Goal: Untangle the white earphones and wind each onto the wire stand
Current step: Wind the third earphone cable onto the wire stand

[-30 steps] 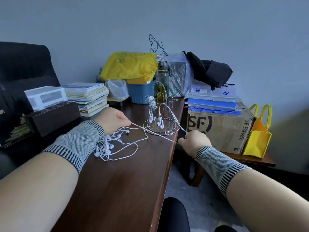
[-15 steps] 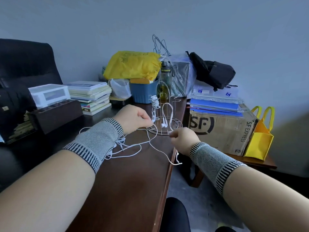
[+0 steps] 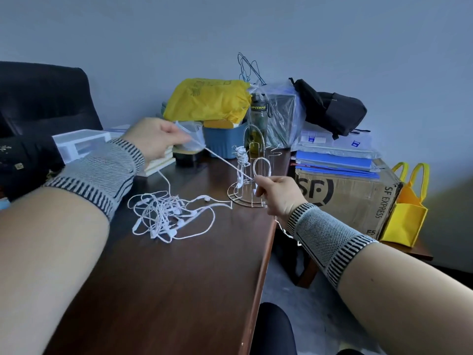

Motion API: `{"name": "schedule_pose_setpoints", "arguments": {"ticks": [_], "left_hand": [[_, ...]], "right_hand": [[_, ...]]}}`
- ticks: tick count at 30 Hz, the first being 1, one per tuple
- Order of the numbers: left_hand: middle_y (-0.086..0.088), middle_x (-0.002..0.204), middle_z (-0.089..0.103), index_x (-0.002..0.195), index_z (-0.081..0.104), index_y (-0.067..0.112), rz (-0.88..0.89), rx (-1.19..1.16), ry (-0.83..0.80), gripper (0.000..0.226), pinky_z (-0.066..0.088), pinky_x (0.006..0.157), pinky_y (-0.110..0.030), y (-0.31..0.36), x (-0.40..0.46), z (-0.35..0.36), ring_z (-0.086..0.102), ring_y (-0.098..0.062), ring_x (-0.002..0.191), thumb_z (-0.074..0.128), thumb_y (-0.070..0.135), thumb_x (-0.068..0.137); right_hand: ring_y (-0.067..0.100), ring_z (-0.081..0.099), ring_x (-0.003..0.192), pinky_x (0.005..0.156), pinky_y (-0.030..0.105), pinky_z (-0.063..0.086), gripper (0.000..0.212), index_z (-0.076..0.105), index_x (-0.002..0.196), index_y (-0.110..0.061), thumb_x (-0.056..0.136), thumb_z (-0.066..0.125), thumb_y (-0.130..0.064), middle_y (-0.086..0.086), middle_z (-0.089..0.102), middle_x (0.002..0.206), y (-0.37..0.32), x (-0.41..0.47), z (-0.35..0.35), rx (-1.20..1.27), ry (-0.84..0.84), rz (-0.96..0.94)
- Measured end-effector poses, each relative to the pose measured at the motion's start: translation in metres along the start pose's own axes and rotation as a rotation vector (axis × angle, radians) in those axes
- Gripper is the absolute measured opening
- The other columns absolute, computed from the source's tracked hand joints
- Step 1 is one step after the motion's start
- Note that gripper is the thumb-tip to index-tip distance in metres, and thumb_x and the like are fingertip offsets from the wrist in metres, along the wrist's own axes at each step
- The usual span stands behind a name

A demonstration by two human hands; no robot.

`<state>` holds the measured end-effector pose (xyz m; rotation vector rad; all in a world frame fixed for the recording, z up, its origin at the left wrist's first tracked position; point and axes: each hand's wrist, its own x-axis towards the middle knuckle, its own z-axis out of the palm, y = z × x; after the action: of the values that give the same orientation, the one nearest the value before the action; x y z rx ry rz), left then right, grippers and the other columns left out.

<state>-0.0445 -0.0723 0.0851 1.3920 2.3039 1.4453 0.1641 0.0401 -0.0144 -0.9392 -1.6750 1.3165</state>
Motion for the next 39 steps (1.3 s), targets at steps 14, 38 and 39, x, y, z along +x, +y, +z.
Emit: {"name": "schedule_pose_setpoints", "arguments": {"ticks": [14, 38, 39], "left_hand": [[0.021, 0.050, 0.060, 0.079, 0.074, 0.024, 0.132, 0.142, -0.359, 0.006, 0.037, 0.052, -0.009, 0.000, -0.031, 0.066, 0.052, 0.010, 0.048, 0.073, 0.026, 0.085], [0.006, 0.058, 0.059, 0.066, 0.073, 0.028, 0.076, 0.150, -0.350, 0.014, 0.042, 0.057, -0.026, -0.007, -0.023, 0.062, 0.048, -0.010, 0.056, 0.077, 0.034, 0.079], [0.006, 0.058, 0.059, 0.065, 0.073, 0.028, 0.077, 0.145, -0.360, 0.015, 0.042, 0.057, -0.026, -0.008, -0.024, 0.063, 0.048, -0.010, 0.058, 0.077, 0.033, 0.079]], "right_hand": [[0.009, 0.042, 0.042, 0.046, 0.024, 0.036, 0.023, 0.065, 0.071, -0.013, 0.091, 0.056, -0.018, -0.006, 0.048, 0.045, -0.018, -0.015, 0.025, -0.009, -0.219, -0.030], [0.019, 0.062, 0.079, 0.080, 0.034, 0.054, 0.037, 0.060, 0.122, -0.009, 0.085, 0.060, -0.004, 0.008, 0.067, 0.095, -0.012, -0.007, 0.033, -0.060, -0.322, -0.038], [0.018, 0.056, 0.063, 0.066, 0.034, 0.053, 0.021, 0.065, 0.106, -0.011, 0.087, 0.060, -0.005, 0.007, 0.063, 0.077, -0.012, -0.007, 0.035, -0.023, -0.350, -0.017]]}}
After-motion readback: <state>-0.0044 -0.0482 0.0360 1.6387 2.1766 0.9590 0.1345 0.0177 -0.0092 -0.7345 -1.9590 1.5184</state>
